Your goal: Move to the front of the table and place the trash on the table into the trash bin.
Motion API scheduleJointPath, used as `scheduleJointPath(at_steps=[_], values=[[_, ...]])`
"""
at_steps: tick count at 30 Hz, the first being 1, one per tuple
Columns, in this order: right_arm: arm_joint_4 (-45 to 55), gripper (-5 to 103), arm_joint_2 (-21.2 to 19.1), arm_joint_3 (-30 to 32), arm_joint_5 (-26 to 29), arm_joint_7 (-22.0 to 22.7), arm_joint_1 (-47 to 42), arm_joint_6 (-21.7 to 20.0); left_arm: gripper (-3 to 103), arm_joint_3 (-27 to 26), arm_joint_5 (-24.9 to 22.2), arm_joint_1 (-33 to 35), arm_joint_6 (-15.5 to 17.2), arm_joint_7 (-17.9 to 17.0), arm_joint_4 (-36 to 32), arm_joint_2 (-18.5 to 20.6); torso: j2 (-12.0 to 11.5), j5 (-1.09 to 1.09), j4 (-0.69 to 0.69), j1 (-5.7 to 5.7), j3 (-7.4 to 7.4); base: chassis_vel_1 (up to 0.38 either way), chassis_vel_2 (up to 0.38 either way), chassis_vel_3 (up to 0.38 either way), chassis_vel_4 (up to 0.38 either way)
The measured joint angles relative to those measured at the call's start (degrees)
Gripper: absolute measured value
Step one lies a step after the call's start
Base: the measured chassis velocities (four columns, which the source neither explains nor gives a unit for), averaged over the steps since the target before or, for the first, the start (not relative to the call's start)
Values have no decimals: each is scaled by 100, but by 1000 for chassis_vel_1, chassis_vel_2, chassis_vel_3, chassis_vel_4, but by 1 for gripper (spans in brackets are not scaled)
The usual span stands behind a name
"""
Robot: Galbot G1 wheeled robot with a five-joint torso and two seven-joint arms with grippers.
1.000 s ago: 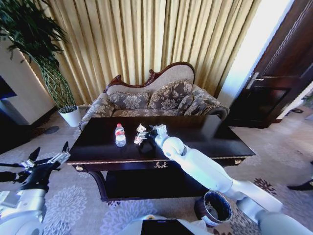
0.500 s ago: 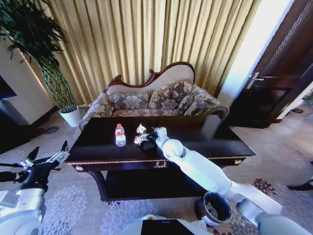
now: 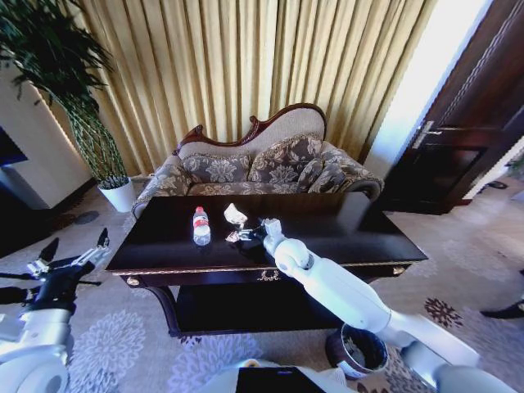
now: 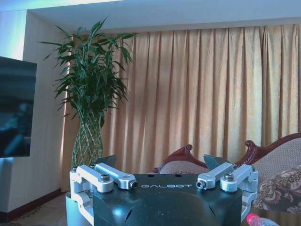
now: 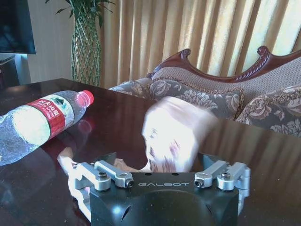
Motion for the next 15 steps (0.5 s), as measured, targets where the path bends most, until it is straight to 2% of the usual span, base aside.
scheduleJointPath(at_steps=[3,4,5,8,11,12,14,15], values=[[13,83,-2,4,-48,-4,-4,12,100,13,5,4,3,0,0,-3,0,0,0,0,0,0,0,0,0],[13,83,-2,4,-48,-4,-4,12,100,13,5,4,3,0,0,-3,0,0,0,0,0,0,0,0,0],[15,77,-6,17,-59,-5,-25,19,100,14,6,9,3,0,0,-3,0,0,0,0,0,0,0,0,0],[15,72,-19,46,-96,-5,-80,33,100,15,9,19,3,1,0,-5,0,0,0,0,0,0,0,0,0],[21,56,-54,101,-146,-6,-161,46,100,22,14,24,3,7,0,-7,0,0,0,0,0,0,0,0,0],[21,56,-54,101,-146,-6,-161,46,100,22,14,24,3,7,0,-7,0,0,0,0,0,0,0,0,0],[40,44,-82,149,-164,-6,-197,59,100,25,18,24,3,10,0,-7,1,0,0,0,0,0,0,0,0],[43,44,-91,170,-169,-6,-208,66,100,26,19,24,3,11,0,-6,0,0,0,0,0,0,0,0,0]])
